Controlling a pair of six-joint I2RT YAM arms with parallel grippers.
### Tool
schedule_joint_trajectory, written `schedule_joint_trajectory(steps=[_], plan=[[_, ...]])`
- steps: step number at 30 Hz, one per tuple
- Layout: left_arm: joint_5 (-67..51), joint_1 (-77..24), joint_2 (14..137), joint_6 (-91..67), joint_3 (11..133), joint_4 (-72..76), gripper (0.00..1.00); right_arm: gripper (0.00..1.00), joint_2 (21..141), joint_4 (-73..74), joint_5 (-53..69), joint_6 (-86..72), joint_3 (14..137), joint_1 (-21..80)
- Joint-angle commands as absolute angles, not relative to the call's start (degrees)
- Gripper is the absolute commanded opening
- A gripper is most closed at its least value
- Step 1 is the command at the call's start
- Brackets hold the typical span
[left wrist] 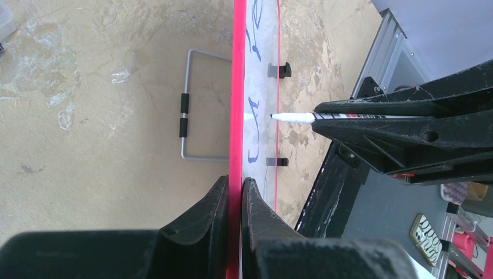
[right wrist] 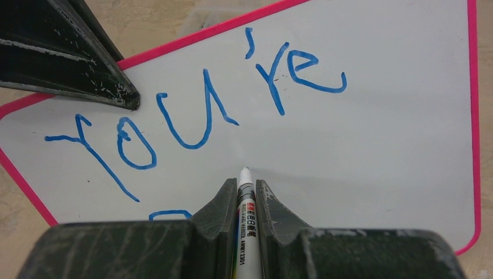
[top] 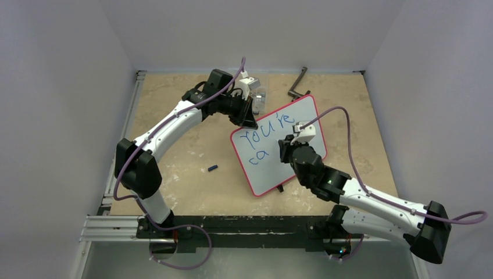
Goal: Write a sentence on the whiteboard
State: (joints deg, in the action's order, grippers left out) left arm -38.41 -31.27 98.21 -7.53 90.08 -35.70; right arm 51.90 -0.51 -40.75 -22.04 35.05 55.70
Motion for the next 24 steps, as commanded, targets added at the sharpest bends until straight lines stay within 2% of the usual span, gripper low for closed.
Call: schedule_joint_trajectory(steps=[1,24], plan=[[-32.93,-30.7,95.7,-5.45,89.89,-34.15,0.0,0.0,49.33,-1.82,-39.62,-22.16,35.1,54.45],[-32.94,-30.72,95.64,-5.45,89.87,-34.17,0.0,0.0,46.11,-2.87,-35.44,-23.22,32.17,52.31]])
